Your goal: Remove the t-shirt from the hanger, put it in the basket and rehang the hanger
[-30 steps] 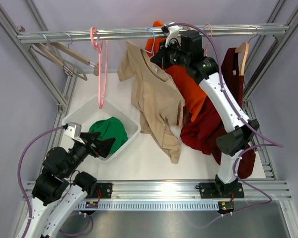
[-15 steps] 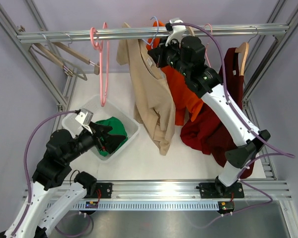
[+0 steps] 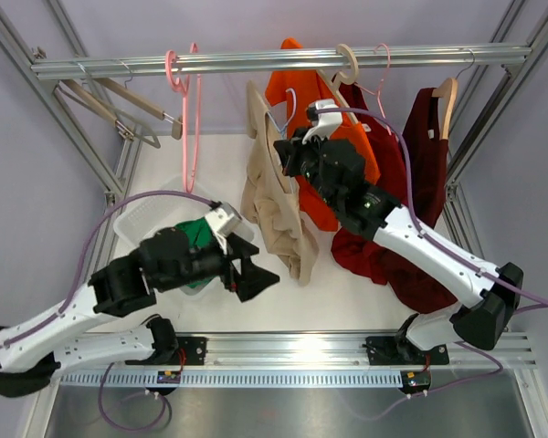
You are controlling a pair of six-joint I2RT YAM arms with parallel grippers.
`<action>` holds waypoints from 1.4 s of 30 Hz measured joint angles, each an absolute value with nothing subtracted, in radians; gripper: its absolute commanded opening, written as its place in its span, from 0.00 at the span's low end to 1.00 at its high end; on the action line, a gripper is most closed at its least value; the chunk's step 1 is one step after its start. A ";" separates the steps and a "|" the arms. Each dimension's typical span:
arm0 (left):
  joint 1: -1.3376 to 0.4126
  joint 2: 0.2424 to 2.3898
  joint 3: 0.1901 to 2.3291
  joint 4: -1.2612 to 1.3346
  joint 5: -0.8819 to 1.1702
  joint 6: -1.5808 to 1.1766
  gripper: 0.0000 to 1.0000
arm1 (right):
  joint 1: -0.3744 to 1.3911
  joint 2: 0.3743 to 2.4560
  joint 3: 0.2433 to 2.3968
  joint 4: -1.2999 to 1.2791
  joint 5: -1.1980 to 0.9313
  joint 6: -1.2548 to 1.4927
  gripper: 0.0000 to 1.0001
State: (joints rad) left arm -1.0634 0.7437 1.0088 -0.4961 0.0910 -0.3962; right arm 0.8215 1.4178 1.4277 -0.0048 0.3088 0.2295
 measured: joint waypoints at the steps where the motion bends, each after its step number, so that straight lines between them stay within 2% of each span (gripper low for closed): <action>1: -1.107 0.760 1.011 -0.493 0.026 -0.395 0.99 | 0.836 1.410 1.423 -0.003 0.334 0.233 0.00; 5: -1.261 0.902 1.027 -0.469 -0.152 -0.389 0.96 | 0.881 1.361 1.419 -0.001 0.403 0.245 0.00; 12: -1.361 1.106 1.094 -0.432 -0.384 -0.361 0.84 | 0.941 1.252 1.412 0.017 0.433 0.259 0.00; 14: -1.365 1.121 1.094 -0.419 -0.420 -0.356 0.64 | 0.950 1.234 1.409 0.011 0.434 0.263 0.00; 15: -1.366 1.126 1.094 -0.408 -0.439 -0.350 0.48 | 0.954 1.226 1.405 0.009 0.434 0.266 0.00; 16: -1.365 1.130 1.094 -0.397 -0.453 -0.354 0.32 | 0.957 1.219 1.401 0.006 0.434 0.268 0.00; 17: -1.366 1.135 1.096 -0.391 -0.469 -0.348 0.06 | 0.959 1.214 1.397 0.006 0.434 0.269 0.00; 18: -1.367 1.139 1.098 -0.385 -0.481 -0.346 0.00 | 0.961 1.209 1.392 0.004 0.434 0.270 0.00; 28: -1.497 1.124 1.031 -0.308 -0.518 -0.316 0.00 | 0.952 1.185 1.384 0.002 0.424 0.279 0.00; 38: -1.672 1.182 0.890 -0.232 -0.525 -0.419 0.00 | 0.846 1.280 1.505 -0.036 0.329 0.363 0.00; 42: -1.689 1.208 0.857 -0.205 -0.524 -0.452 0.00 | 0.841 1.283 1.538 -0.111 0.275 0.373 0.00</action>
State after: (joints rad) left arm -1.6890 1.2076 0.8570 -0.2047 -0.5236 -0.4519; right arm 0.8410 1.2827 1.5383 -0.1108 0.2752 0.3733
